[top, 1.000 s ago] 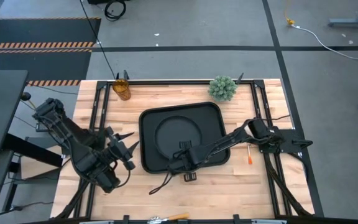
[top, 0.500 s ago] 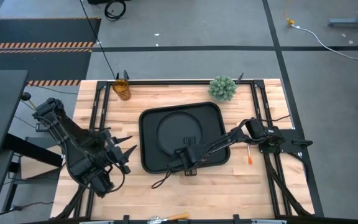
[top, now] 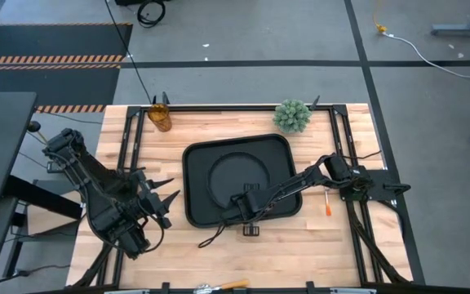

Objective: Pick and place plate/cup/fork/spoon on tray
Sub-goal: Put the black plate on the black serving tray, then adjust the black serving tray on the table

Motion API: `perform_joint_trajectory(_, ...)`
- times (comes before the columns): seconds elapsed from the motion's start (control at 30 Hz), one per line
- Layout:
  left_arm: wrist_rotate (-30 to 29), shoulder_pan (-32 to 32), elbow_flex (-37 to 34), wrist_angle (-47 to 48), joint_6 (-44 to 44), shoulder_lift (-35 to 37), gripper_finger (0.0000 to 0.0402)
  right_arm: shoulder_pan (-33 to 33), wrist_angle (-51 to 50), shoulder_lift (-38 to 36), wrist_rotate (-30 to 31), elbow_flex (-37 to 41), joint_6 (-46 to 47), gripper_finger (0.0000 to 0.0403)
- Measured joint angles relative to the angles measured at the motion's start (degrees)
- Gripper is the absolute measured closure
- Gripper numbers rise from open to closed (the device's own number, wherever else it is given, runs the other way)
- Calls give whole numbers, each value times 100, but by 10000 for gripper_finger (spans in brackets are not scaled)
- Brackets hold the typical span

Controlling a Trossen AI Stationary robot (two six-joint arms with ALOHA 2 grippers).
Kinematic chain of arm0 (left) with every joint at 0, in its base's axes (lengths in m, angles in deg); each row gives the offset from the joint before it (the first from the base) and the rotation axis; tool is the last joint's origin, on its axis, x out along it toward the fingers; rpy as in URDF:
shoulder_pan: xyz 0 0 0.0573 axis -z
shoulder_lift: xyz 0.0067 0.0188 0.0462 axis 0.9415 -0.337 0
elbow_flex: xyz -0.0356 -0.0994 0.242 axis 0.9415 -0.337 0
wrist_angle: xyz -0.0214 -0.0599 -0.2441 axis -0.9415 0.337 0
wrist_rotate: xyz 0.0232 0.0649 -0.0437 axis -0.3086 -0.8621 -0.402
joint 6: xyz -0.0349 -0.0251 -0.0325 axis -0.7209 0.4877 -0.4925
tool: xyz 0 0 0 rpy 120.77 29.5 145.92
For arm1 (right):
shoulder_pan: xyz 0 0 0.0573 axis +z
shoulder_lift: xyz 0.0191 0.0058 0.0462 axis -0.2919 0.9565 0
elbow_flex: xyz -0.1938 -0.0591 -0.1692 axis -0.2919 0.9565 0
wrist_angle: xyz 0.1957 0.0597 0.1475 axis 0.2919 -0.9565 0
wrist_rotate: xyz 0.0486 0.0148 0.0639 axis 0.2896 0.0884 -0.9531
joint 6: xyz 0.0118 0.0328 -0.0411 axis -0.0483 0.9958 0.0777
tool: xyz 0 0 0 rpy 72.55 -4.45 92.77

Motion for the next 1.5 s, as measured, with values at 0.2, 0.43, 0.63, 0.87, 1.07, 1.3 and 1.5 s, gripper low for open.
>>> perform_joint_trajectory(0.2,2,0,0,-22,170,-2,209,9,8,-405,59,0,311,308)
perform_joint_trajectory(0.43,309,0,0,-93,178,-2,209,67,-256,-1080,618,-2,982,308)
perform_joint_trajectory(0.63,893,-10,0,-163,177,-2,209,309,-2790,-1508,1205,77,2886,309)
perform_joint_trajectory(0.87,797,-136,0,-226,371,-6,209,529,-2034,-2736,704,2294,4725,309)
perform_joint_trajectory(1.07,766,-278,0,-246,477,-7,209,669,-1838,-3341,15,4216,6295,309)
perform_joint_trajectory(1.3,708,-470,0,-263,478,-7,209,820,-595,-3509,-36,5203,6690,309)
perform_joint_trajectory(1.5,702,-625,0,-332,484,-39,209,823,344,-3426,-23,5477,6641,309)
